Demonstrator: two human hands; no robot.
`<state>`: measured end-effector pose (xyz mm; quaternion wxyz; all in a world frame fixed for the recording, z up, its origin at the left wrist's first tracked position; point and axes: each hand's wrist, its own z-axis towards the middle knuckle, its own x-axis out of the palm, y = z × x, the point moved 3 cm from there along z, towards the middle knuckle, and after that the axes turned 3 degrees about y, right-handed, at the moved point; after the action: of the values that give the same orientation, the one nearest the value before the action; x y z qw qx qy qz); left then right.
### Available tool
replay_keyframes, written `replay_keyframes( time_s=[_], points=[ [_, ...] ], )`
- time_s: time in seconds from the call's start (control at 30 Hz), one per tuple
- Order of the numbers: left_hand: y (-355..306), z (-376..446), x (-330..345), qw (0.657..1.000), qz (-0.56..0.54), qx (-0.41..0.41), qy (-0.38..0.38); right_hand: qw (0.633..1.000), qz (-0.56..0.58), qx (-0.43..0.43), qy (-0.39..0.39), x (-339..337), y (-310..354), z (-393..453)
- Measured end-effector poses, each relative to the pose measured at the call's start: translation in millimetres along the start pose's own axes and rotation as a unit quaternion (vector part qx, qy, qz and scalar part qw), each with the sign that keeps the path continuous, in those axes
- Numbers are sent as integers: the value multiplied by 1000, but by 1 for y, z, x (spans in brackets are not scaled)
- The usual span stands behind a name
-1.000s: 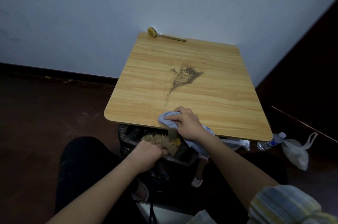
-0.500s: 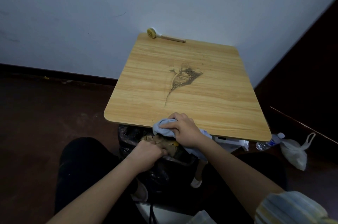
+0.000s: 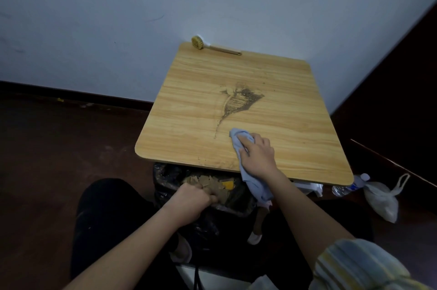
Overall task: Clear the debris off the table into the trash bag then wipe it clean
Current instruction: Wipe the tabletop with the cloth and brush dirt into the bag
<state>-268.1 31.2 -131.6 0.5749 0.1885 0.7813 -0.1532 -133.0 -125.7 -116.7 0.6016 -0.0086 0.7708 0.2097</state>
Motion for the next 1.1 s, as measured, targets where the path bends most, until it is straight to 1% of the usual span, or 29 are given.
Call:
replay_keyframes(
  time_s=[0.47,0.8,0.93,1.0,1.1],
  points=[
    [0,3,2,1000,1,0,3,990,13,-142,4,10,23,-25],
    [0,5,2,1000,6,5,11,978,-28,-204,29,15,36,-42],
    [2,3,1,1000,2,3,11,965,-60,-250,40,14,42,-45],
    [2,3,1,1000,-3,0,10,968,-53,-244,26,6,42,-42],
    [3,1,1,1000,-8,-2,7,984,-8,-171,-41,-9,36,-28]
  ],
)
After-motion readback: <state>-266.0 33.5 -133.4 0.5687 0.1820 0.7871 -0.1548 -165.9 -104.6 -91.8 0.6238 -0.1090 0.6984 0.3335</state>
